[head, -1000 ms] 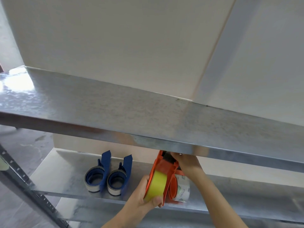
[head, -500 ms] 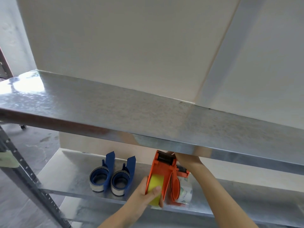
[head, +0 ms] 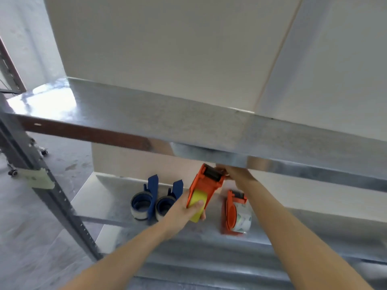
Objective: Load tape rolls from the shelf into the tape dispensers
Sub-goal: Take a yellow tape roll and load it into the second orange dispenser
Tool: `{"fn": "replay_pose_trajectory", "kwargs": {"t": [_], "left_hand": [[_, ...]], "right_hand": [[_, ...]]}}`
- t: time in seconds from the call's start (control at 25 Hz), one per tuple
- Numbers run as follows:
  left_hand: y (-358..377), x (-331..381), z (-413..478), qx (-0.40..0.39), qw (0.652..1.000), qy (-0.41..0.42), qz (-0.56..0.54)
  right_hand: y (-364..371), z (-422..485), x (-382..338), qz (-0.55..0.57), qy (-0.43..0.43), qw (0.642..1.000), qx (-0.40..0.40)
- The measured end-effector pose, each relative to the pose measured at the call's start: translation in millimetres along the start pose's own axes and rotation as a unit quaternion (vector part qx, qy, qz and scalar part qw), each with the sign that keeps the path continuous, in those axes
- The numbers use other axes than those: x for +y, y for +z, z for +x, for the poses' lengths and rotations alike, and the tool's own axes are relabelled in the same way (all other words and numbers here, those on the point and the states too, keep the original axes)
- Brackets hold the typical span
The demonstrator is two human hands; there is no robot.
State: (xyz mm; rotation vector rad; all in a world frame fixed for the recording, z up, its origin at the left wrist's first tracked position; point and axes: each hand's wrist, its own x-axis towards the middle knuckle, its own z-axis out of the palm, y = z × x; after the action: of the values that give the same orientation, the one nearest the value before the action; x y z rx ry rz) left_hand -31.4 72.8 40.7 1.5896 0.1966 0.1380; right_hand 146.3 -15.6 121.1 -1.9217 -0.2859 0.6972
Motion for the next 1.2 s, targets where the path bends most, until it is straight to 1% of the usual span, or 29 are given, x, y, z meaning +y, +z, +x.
{"fn": "replay_pose_trajectory", "kwargs": {"t": [0.08,0.12,0.2,0.24,0.32,0.48,0.56,0.64,0.76,0.84,0.96,1.04,1.12,1.2], "left_hand": [[-2,5,-3,0.004,1.0,0.002,-0.023],[-3,6,-5,0.005,0.999,0.003,-0.037],[-4,8,-12,0.003,0.998,0.003,-0.059],[-4,9,-16,0.001,0.998,0.002,-0.062],[-3,12,-22,0.002,0.998,0.002,-0.06],[1,15,-30,0.016,0.998,-0.005,-0.065],[6,16,-31,0.025,0.997,-0.01,-0.076],[12,16,-29,0.03,0.996,-0.01,-0.081],[20,13,-20,0.045,0.995,-0.012,-0.086],[28,9,-14,0.058,0.992,-0.026,-0.106],[41,6,-6,0.078,0.98,-0.064,-0.17],[48,0,3,0.097,0.977,-0.084,-0.168],[51,-8,11,0.112,0.974,-0.107,-0.166],[53,-20,21,0.127,0.968,-0.132,-0.17]], "right_hand": [[-1,5,1,0.041,0.025,0.999,0.009],[-2,6,1,0.072,0.058,0.996,-0.002],[-5,5,2,0.158,0.134,0.977,-0.056],[-5,6,5,0.203,0.149,0.964,-0.079],[-2,5,14,0.245,0.155,0.952,-0.099],[10,-5,28,0.255,0.148,0.946,-0.138],[13,-7,35,0.268,0.141,0.943,-0.142],[12,-10,39,0.303,0.125,0.934,-0.143],[14,-12,45,0.343,0.111,0.923,-0.133],[17,-11,51,0.337,0.107,0.929,-0.109],[22,-8,65,0.317,0.118,0.938,-0.081],[20,-5,76,0.319,0.119,0.938,-0.073],[19,-5,94,0.301,0.1,0.947,-0.051],[18,-12,115,0.241,0.072,0.968,0.006]]}}
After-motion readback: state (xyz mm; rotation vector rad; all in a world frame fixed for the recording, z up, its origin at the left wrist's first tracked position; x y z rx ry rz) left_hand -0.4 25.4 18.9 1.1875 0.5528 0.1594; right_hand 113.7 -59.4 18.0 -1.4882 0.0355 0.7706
